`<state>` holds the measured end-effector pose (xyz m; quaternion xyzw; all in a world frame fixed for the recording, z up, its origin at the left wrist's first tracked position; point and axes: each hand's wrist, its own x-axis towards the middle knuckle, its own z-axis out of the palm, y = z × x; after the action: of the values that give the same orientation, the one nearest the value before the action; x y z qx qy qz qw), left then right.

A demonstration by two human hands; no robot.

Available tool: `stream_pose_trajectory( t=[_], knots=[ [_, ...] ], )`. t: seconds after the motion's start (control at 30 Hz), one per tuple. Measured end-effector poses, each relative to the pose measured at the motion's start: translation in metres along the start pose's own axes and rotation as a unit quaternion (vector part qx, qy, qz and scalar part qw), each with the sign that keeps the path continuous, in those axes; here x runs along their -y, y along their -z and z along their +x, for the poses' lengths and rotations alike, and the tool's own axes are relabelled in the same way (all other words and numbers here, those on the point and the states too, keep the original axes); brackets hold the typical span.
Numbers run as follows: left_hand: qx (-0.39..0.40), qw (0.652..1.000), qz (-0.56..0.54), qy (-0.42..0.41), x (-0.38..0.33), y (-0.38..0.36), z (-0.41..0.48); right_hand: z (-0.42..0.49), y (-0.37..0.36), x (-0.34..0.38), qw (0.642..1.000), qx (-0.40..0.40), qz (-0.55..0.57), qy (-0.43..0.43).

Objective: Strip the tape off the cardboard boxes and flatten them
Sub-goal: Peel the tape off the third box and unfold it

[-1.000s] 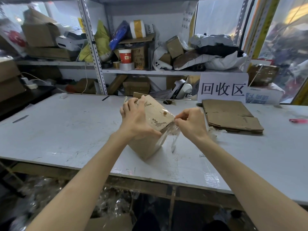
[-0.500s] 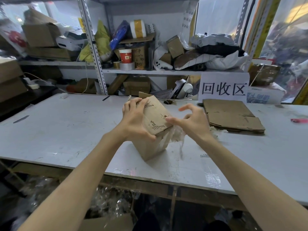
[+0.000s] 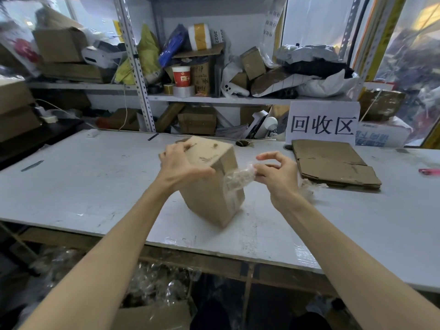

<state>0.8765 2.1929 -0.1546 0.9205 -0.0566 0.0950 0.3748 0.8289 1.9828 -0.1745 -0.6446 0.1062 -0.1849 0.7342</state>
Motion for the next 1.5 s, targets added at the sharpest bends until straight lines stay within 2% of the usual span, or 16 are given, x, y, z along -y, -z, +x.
stream_pose_trajectory(
  t=[0.07, 0.17, 0.3, 0.4, 0.5, 0.63, 0.77, 0.9, 0.97, 1.07, 1.17, 1.3, 1.33, 1.4, 1.43, 1.5],
  knots=[
    [-0.01, 0.999, -0.021, 0.029, 0.004, 0.004, 0.002, -0.001, 0.004, -0.002, 0.999, -0.006, -0.013, 0.038],
    [0.018, 0.998, -0.053, -0.001, -0.002, 0.002, 0.002, -0.003, -0.002, 0.001, 0.995, 0.01, -0.044, 0.089],
    [0.007, 0.993, -0.119, -0.024, -0.012, 0.003, 0.002, -0.014, -0.012, 0.009, 0.971, 0.105, -0.082, 0.197],
    [0.016, 0.993, -0.111, -0.031, -0.014, 0.006, 0.007, -0.017, -0.003, 0.009, 0.95, 0.175, -0.159, 0.203],
    [0.032, 0.994, -0.098, -0.024, -0.008, -0.001, 0.012, -0.017, 0.004, 0.001, 0.919, 0.188, -0.278, 0.207],
    [-0.025, 0.993, -0.115, -0.017, -0.002, -0.017, 0.008, -0.018, 0.004, -0.005, 0.913, 0.169, -0.277, 0.249],
    [-0.092, 0.983, -0.161, 0.002, 0.006, -0.037, -0.001, 0.0, 0.0, -0.006, 0.957, 0.067, -0.22, 0.179],
    [-0.009, 0.983, -0.18, 0.029, 0.025, -0.062, -0.011, 0.009, -0.012, -0.011, 0.976, 0.039, -0.171, 0.13],
    [0.021, 0.981, -0.184, 0.063, 0.03, -0.062, -0.004, 0.011, -0.018, -0.012, 0.979, 0.041, -0.156, 0.125],
    [0.077, 0.973, -0.214, 0.049, 0.035, -0.056, 0.005, 0.019, -0.019, -0.009, 0.985, 0.062, -0.123, 0.105],
    [0.147, 0.943, -0.295, 0.039, 0.038, -0.054, 0.011, 0.023, -0.019, -0.005, 0.979, 0.08, -0.148, 0.116],
    [0.093, 0.958, -0.254, 0.094, 0.039, -0.06, 0.015, 0.026, -0.017, 0.002, 0.977, 0.13, -0.15, 0.079],
    [0.077, 0.961, -0.249, 0.096, 0.039, -0.061, 0.014, 0.027, -0.016, 0.003, 0.969, 0.142, -0.18, 0.089],
    [0.062, 0.961, -0.251, 0.099, 0.038, -0.061, 0.012, 0.023, -0.015, 0.004, 0.921, 0.117, -0.32, 0.189],
    [0.065, 0.959, -0.258, 0.101, 0.036, -0.061, 0.012, 0.02, -0.015, 0.004, 0.897, 0.091, -0.348, 0.258],
    [0.091, 0.951, -0.273, 0.108, 0.031, -0.058, 0.011, 0.013, -0.015, 0.004, 0.873, 0.066, -0.32, 0.363]
  ],
)
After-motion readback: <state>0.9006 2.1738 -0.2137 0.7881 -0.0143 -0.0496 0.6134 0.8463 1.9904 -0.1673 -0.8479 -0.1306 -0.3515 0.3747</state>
